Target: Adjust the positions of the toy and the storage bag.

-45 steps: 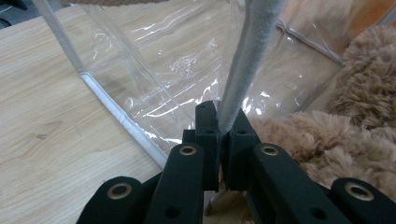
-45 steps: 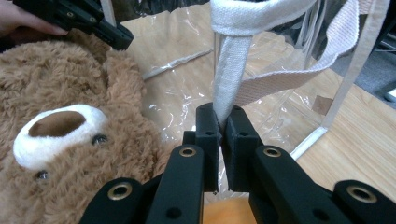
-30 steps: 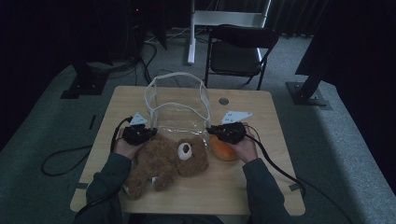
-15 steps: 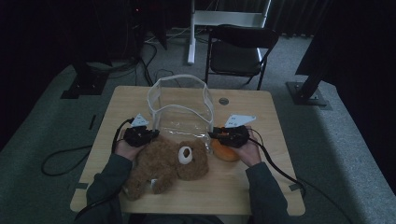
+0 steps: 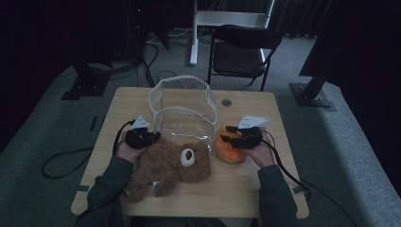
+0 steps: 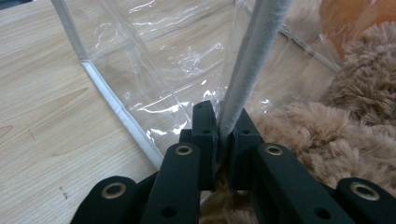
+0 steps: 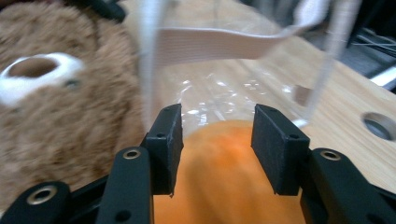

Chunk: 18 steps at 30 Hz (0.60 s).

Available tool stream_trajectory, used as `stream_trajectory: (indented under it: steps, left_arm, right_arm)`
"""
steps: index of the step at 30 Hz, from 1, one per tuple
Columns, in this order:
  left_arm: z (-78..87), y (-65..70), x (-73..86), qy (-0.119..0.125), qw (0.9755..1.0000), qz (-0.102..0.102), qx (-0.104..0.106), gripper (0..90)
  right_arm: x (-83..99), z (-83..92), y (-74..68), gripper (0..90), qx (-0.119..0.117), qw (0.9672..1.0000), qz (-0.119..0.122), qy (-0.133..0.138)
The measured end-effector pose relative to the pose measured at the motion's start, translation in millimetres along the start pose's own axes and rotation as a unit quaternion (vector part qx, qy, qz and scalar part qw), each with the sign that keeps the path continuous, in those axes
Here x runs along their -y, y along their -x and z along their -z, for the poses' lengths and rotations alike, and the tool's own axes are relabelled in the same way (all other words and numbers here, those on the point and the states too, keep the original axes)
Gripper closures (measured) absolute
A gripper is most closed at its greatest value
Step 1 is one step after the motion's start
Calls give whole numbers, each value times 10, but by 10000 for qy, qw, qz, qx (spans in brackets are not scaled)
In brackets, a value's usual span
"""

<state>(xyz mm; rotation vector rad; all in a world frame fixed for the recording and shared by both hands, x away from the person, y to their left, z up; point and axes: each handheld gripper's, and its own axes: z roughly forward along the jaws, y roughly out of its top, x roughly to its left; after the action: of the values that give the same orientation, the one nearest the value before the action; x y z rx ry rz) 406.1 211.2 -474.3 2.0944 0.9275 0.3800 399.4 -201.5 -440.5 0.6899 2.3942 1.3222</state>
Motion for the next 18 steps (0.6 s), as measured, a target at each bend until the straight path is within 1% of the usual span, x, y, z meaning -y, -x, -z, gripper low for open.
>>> stream_trajectory:
  steps: [1,2,3,4,5,7,8,9,10,11,12,14,15,18]
  left_arm:
    - [-2,-1,0,4,10000,10,8,844]
    - [-3,-2,1,8,10000,19,18,844]
    - [-2,-4,2,11,10000,27,26,844]
    - [-3,-4,3,12,10000,26,29,844]
    - [-3,-5,3,9,10000,18,33,847]
    - [-5,-3,0,-3,10000,5,31,850]
    - [-7,-3,-1,-9,10000,-7,34,850]
    - [-10,-2,-2,-3,10000,-2,40,853]
    - [-12,-2,-3,-8,10000,-3,48,853]
    - [-16,-3,-5,-11,10000,-13,55,856]
    - [-19,-2,-6,-13,10000,-11,66,856]
    - [-24,3,-7,-17,10000,-12,69,859]
    - [-27,7,-6,-15,10000,-8,71,860]
    - [-34,28,-4,-10,9999,-42,108,867]
  right_arm:
    - [14,9,49,550,77,9999,-116,31]
    - [23,3,105,565,237,9995,-221,-19]
    - [42,-45,210,587,545,9975,-415,-170]
    - [42,-45,210,587,545,9975,-415,-170]
    - [74,-119,310,607,727,9952,-595,-278]
    - [106,-193,398,619,907,9924,-739,-382]
    - [106,-193,398,619,907,9924,-739,-382]
    - [128,-252,476,632,1098,9889,-890,-463]
    - [128,-252,476,632,1098,9889,-890,-463]
    - [148,-313,546,638,1234,9856,-967,-630]
    - [148,-313,546,638,1234,9856,-967,-630]
    - [173,-378,599,653,1226,9836,-1044,-807]
    - [183,-402,611,670,1198,9833,-1055,-871]
    - [191,-415,586,731,1051,9844,-1054,-937]
